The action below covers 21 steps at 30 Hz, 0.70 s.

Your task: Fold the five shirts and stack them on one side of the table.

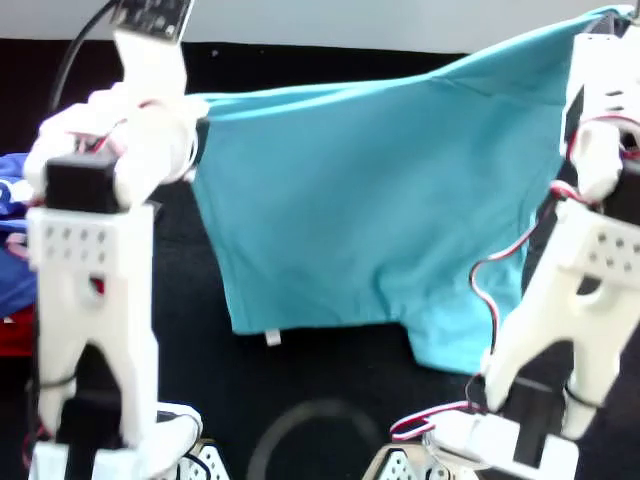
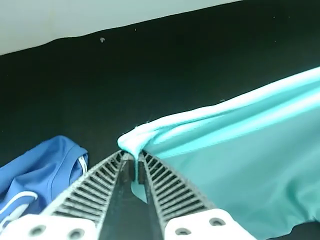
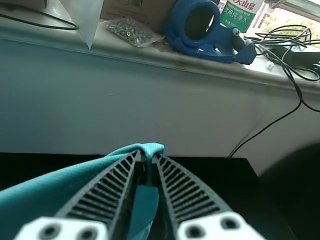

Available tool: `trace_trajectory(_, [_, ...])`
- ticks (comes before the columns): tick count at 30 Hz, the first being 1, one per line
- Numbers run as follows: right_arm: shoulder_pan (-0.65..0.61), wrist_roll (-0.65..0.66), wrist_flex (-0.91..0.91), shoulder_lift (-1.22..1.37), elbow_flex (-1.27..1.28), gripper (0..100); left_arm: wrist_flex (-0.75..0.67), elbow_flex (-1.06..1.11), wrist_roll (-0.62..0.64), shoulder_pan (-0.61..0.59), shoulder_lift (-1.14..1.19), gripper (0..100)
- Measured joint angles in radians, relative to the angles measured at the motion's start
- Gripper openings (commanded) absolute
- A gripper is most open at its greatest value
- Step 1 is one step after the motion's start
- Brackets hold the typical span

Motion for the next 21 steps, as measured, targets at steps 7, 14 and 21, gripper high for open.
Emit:
trace_trajectory(7, [-0.031, 0.000, -0.028, 0.138, 0.000, 0.5, 0.000, -0.247, 0.000, -0.002, 0.285, 1])
trace_trajectory(14, [-0.041, 0.000, -0.028, 0.330, 0.000, 0.5, -0.009, -0.353, 0.000, -0.002, 0.549, 1])
trace_trajectory(21, [-0.043, 0.000, 0.051, 0.543, 0.000, 0.5, -0.009, -0.365, 0.000, -0.002, 0.815, 1])
